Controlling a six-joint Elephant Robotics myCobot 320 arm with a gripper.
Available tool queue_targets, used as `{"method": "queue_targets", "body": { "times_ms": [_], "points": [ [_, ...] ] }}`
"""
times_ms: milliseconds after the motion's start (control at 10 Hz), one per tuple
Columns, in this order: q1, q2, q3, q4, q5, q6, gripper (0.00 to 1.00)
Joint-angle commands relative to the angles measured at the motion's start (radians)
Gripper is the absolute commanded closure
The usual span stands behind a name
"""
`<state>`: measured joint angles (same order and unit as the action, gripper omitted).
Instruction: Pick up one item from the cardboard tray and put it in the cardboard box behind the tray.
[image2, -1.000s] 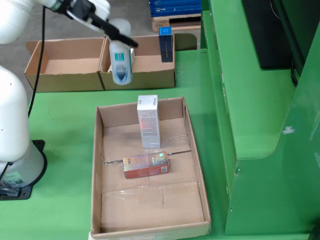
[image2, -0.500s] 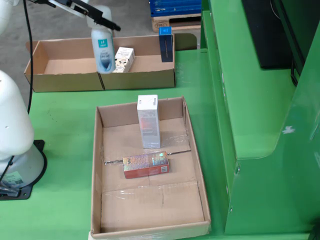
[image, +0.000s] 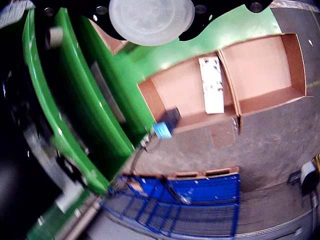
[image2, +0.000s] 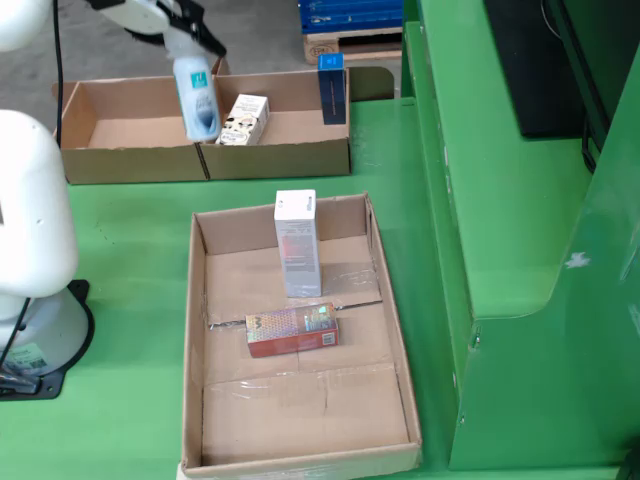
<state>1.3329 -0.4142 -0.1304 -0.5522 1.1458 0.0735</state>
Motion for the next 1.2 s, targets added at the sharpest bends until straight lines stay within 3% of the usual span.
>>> {"method": "queue_targets", "body": {
  "times_ms": [0, 400, 600, 700, 800, 1000, 1100],
  "points": [
    [0.282, -0.48, 0.13, 0.85, -0.157, -0.266, 1.0],
    [0.331, -0.498, 0.13, 0.877, -0.154, -0.298, 1.0],
    [0.385, -0.382, 0.13, 0.506, -0.005, -0.171, 1.0],
    [0.385, -0.382, 0.13, 0.506, -0.005, -0.171, 1.0],
    [0.375, -0.329, 0.13, 0.379, 0.119, -0.096, 1.0],
    [0.375, -0.329, 0.13, 0.379, 0.119, -0.096, 1.0],
    [0.195, -0.356, 0.13, 0.465, 0.55, 0.082, 1.0]
  ]
}}
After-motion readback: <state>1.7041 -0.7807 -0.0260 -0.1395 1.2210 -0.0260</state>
